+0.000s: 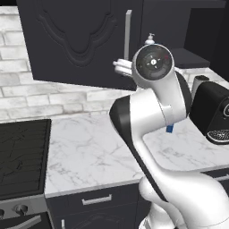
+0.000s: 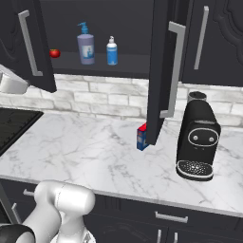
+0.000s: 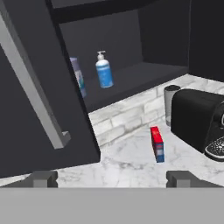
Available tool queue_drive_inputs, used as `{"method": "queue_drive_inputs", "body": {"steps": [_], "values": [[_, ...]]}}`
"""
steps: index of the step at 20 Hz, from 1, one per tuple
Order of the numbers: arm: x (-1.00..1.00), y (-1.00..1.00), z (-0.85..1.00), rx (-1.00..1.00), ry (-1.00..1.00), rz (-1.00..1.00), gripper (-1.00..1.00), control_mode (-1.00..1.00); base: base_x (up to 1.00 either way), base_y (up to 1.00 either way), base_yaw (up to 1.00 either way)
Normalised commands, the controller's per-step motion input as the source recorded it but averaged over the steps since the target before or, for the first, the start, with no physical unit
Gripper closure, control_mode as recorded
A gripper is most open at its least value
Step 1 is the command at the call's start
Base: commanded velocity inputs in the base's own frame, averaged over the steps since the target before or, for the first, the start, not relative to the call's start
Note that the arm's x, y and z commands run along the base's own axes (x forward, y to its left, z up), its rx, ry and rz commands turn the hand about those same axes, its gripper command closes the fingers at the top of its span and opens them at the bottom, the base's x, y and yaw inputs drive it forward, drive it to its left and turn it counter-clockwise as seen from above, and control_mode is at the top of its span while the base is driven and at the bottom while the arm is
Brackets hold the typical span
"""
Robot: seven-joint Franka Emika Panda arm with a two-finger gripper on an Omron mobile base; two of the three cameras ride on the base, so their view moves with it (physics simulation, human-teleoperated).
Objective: Pick the soap dispenser and soap dispenser from the cabinet and place them on the counter.
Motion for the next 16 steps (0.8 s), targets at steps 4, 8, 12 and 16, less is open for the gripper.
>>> {"method": "queue_drive_inputs", "body": {"steps": [4, 8, 12, 16], "values": [[0.00, -0.26, 0.16, 0.21, 0.03, 0.01, -1.00, -1.00, 0.00, 0.00, 0.00], [0.00, -0.29, 0.06, 0.24, 0.03, -0.01, -1.00, -1.00, 0.00, 0.00, 0.00], [0.00, -0.27, 0.04, 0.25, 0.03, 0.01, -1.00, -1.00, 0.00, 0.00, 0.00], [0.00, -0.23, 0.01, 0.25, 0.02, 0.04, -1.00, -1.00, 0.00, 0.00, 0.00]]}}
